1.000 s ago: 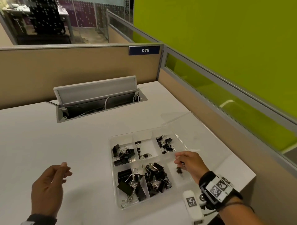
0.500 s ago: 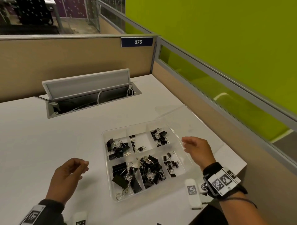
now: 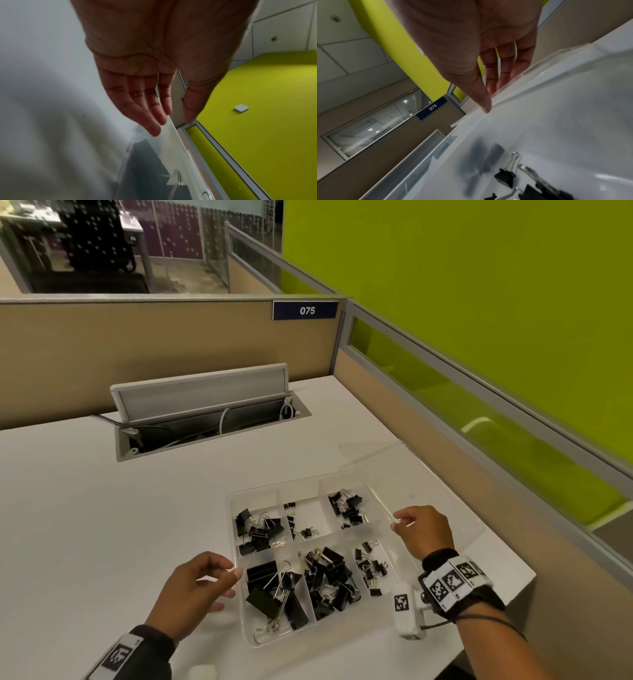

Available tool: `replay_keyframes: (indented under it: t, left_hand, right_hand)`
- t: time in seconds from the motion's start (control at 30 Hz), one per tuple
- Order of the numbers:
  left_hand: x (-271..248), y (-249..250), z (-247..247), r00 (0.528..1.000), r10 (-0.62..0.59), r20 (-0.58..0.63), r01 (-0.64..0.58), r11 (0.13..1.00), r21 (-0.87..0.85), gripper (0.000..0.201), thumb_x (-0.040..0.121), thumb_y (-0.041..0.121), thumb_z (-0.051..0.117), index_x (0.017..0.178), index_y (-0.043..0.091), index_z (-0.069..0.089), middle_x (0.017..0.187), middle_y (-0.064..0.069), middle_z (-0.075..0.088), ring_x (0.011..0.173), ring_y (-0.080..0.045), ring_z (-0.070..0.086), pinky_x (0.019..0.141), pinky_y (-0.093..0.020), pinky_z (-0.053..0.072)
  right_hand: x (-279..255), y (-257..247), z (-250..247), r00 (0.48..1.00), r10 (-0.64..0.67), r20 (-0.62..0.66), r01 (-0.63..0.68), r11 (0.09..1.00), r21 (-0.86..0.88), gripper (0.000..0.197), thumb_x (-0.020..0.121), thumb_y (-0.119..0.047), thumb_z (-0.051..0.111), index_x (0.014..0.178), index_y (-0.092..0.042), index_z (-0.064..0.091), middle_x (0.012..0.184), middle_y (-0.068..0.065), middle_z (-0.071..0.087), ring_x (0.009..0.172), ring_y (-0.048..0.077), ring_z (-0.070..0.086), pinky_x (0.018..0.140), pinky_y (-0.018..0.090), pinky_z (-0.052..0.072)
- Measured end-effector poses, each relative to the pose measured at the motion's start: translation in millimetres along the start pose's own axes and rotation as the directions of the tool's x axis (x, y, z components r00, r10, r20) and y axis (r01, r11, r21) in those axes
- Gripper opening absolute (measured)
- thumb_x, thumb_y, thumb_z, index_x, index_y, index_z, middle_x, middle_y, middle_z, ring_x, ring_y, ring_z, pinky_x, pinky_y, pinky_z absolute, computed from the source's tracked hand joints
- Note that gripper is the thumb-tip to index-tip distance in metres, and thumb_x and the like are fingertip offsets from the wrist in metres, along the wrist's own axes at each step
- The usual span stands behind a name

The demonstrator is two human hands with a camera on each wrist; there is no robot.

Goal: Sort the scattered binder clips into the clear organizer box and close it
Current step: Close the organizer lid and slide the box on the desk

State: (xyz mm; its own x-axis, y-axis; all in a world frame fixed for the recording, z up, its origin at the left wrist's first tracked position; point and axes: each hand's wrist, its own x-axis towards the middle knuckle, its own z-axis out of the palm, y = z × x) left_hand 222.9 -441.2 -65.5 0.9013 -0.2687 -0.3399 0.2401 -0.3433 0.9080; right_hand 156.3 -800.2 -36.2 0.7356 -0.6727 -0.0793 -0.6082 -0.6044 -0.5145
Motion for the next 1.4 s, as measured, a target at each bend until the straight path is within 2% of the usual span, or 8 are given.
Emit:
replay_keyframes:
  t: [0.3, 0.47, 0.63, 0.73, 0.93, 1.07, 1.3, 1.4]
  left_hand:
    - [1.6, -1.4, -1.1, 0.996, -0.08, 0.051, 0.08, 0.997, -0.009, 0.021, 0.081, 0.021, 0.072, 0.094, 0.009, 0.062, 0.076, -0.015, 0.072, 0.066, -0.026, 0.072, 0.058, -0.032, 0.058]
    - [3.3, -2.5, 1.3, 0.988, -0.084, 0.133, 0.089, 0.996, -0.028, 0.017, 0.088, 0.016, 0.064, 0.087, 0.0, 0.062, 0.07, -0.012, 0.071, 0.063, -0.028, 0.07, 0.064, -0.039, 0.06]
    - [5.0, -5.7, 0.6, 0.982, -0.084, 0.168, 0.103, 0.988, -0.113, 0.016, 0.091, 0.013, 0.06, 0.089, -0.003, 0.058, 0.071, -0.013, 0.067, 0.059, -0.026, 0.065, 0.064, -0.041, 0.06]
    - [3.4, -10.7, -5.0, 0.993, -0.066, 0.1, 0.077, 0.991, -0.108, 0.015, 0.092, 0.013, 0.058, 0.088, -0.002, 0.057, 0.065, -0.008, 0.061, 0.054, -0.017, 0.061, 0.059, -0.036, 0.058]
    - [-10.9, -26.1, -41.3, 0.996, -0.087, -0.002, 0.086, 0.985, -0.152, 0.015, 0.093, 0.013, 0.055, 0.085, 0.0, 0.056, 0.065, -0.008, 0.055, 0.053, -0.015, 0.056, 0.052, -0.03, 0.053]
    - [-27.4, -42.4, -79.5, 0.987, -0.109, -0.115, 0.087, 0.979, -0.183, 0.016, 0.094, 0.013, 0.054, 0.082, 0.003, 0.055, 0.064, -0.006, 0.05, 0.055, -0.017, 0.051, 0.05, -0.03, 0.049]
    - [-60.0, -67.8, -146.2, 0.937, -0.2, -0.287, 0.132, 0.962, -0.241, 0.018, 0.095, 0.013, 0.051, 0.078, 0.009, 0.052, 0.075, -0.012, 0.046, 0.06, -0.018, 0.043, 0.051, -0.027, 0.041]
    - [-75.2, -77.5, -172.5, 0.894, -0.29, -0.342, 0.169, 0.925, -0.341, 0.039, 0.096, 0.045, 0.042, 0.08, 0.01, 0.052, 0.08, -0.013, 0.049, 0.063, -0.019, 0.044, 0.054, -0.027, 0.039]
  right_hand:
    - [-2.8, -9.9, -2.2, 1.0, -0.017, 0.025, 0.021, 0.983, -0.182, 0.02, 0.088, -0.007, 0.053, 0.102, -0.016, 0.065, 0.109, 0.006, 0.062, 0.094, 0.021, 0.06, 0.08, 0.03, 0.05]
    - [-7.0, -19.2, -15.1, 0.947, -0.118, -0.298, 0.008, 0.939, -0.345, 0.028, 0.079, -0.002, 0.058, 0.103, -0.016, 0.06, 0.11, 0.009, 0.056, 0.107, 0.029, 0.049, 0.087, 0.047, 0.043]
    - [-7.4, -38.8, -40.1, 0.817, -0.186, -0.546, 0.087, 0.976, -0.202, 0.017, 0.084, 0.0, 0.054, 0.096, -0.01, 0.054, 0.112, 0.014, 0.053, 0.099, 0.032, 0.052, 0.09, 0.048, 0.034]
    - [-13.9, -57.5, -53.0, 0.819, -0.09, -0.567, 0.199, 0.971, 0.133, 0.012, 0.095, -0.006, 0.042, 0.103, -0.002, 0.049, 0.108, 0.018, 0.061, 0.093, 0.034, 0.058, 0.093, 0.044, 0.038]
    - [-14.5, -88.2, -52.3, 0.874, 0.042, -0.484, 0.293, 0.749, 0.594, 0.015, 0.1, -0.011, 0.037, 0.106, -0.004, 0.048, 0.089, -0.009, 0.064, 0.074, -0.002, 0.06, 0.072, 0.017, 0.041]
    - [-4.6, -102.0, -33.0, 0.947, 0.065, -0.314, 0.227, 0.556, 0.8, 0.022, 0.098, -0.011, 0.037, 0.082, -0.024, 0.044, 0.071, -0.013, 0.073, 0.074, 0.004, 0.071, 0.054, 0.01, 0.04]
    - [-20.7, -176.2, 24.0, 0.947, -0.318, -0.032, 0.26, 0.709, 0.656, 0.013, 0.098, -0.016, 0.044, 0.099, -0.013, 0.056, 0.074, 0.004, 0.065, 0.059, 0.014, 0.063, 0.059, 0.022, 0.044]
    - [-28.1, -211.5, 66.8, 0.868, -0.476, 0.139, 0.355, 0.792, 0.496, 0.017, 0.097, -0.009, 0.041, 0.1, -0.014, 0.056, 0.073, 0.007, 0.064, 0.065, 0.024, 0.06, 0.061, 0.029, 0.045]
